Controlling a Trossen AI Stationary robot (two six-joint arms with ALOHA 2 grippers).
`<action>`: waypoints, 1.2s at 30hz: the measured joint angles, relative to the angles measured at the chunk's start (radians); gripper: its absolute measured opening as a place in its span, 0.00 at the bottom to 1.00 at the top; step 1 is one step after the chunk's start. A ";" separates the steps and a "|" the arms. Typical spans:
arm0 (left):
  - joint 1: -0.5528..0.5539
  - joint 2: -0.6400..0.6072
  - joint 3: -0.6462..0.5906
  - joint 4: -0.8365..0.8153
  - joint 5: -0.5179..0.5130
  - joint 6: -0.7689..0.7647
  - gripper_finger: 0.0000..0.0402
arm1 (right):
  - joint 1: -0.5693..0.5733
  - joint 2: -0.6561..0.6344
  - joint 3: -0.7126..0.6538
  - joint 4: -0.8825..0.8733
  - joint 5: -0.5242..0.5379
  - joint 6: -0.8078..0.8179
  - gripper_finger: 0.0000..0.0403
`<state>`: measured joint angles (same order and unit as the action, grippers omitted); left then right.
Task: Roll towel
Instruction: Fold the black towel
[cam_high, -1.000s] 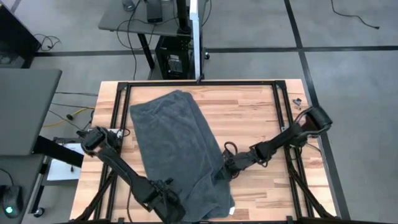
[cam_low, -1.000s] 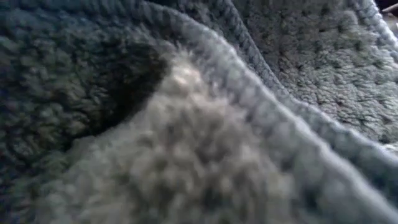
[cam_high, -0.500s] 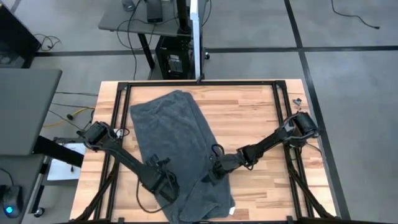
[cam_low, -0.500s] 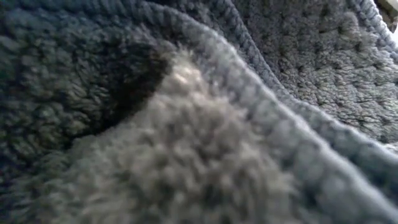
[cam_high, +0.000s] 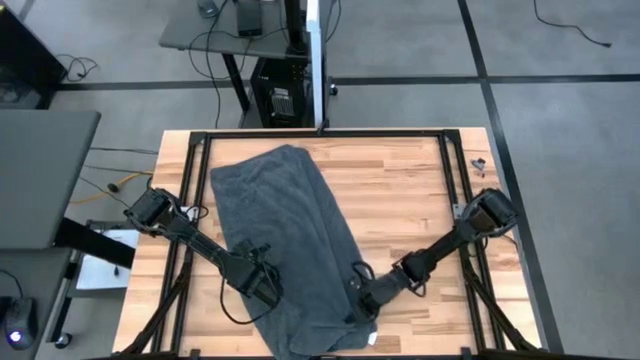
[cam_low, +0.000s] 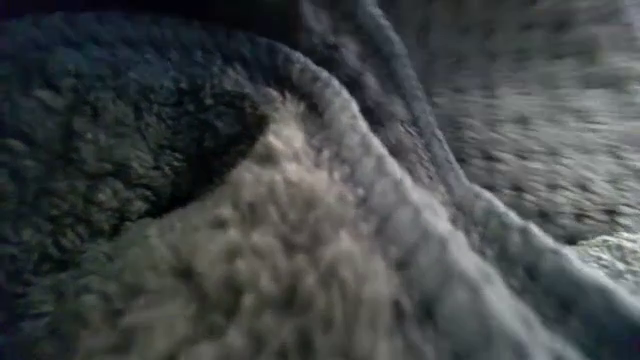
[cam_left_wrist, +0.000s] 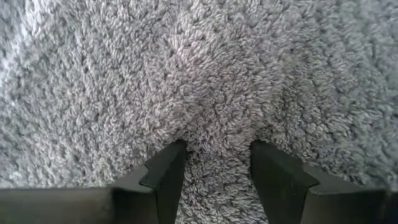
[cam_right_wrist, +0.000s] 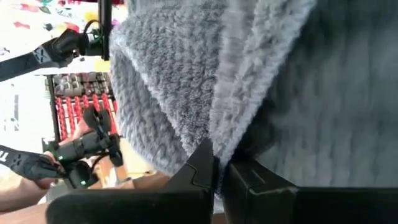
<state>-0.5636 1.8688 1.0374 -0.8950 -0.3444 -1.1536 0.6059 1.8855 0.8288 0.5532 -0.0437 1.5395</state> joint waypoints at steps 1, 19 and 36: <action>0.001 -0.002 0.000 0.001 -0.001 0.004 0.40 | 0.010 -0.008 0.000 -0.023 0.016 0.011 0.00; 0.010 -0.069 -0.014 0.033 -0.027 0.148 0.40 | 0.129 -0.297 0.000 -0.536 0.287 -0.520 0.09; 0.012 -0.070 -0.013 0.026 -0.015 0.178 0.40 | 0.148 -0.024 0.136 -0.700 0.321 -0.679 0.00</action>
<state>-0.5516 1.7992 1.0248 -0.8689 -0.3596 -0.9755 0.7538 1.8613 0.9647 -0.1463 0.2777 0.8603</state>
